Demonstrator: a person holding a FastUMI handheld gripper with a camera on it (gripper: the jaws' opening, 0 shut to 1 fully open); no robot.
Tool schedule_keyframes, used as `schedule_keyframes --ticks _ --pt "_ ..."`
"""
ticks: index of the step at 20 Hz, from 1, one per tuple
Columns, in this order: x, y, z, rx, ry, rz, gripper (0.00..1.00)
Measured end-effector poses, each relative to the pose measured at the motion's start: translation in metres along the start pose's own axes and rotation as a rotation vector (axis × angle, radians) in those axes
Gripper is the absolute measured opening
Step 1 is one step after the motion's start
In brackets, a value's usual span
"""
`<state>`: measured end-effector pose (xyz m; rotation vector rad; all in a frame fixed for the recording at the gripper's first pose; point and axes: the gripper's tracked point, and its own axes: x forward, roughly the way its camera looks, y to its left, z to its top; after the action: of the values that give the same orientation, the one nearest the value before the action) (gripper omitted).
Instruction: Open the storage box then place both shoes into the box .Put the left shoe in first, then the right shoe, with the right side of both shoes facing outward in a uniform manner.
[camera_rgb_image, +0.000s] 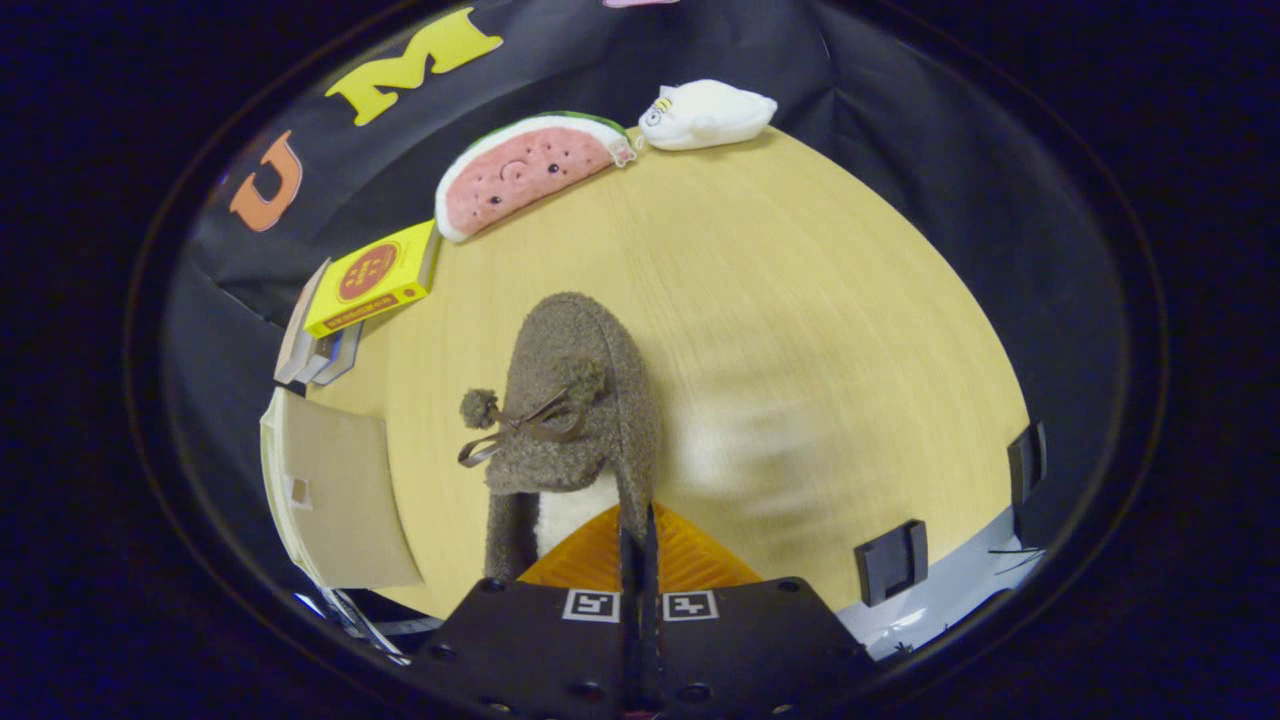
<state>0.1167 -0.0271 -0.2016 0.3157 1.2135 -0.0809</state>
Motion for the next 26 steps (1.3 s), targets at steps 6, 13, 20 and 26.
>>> schedule_keyframes --ticks 6,13,20,26 --pt "-0.038 0.114 -0.023 -0.131 -0.016 0.116 0.01" --pt "-0.048 0.238 -0.067 -0.313 -0.002 0.144 0.01" --pt "-0.065 0.327 -0.081 -0.328 -0.055 0.174 0.01" --pt "-0.019 0.371 -0.099 -0.287 -0.054 0.112 0.01"
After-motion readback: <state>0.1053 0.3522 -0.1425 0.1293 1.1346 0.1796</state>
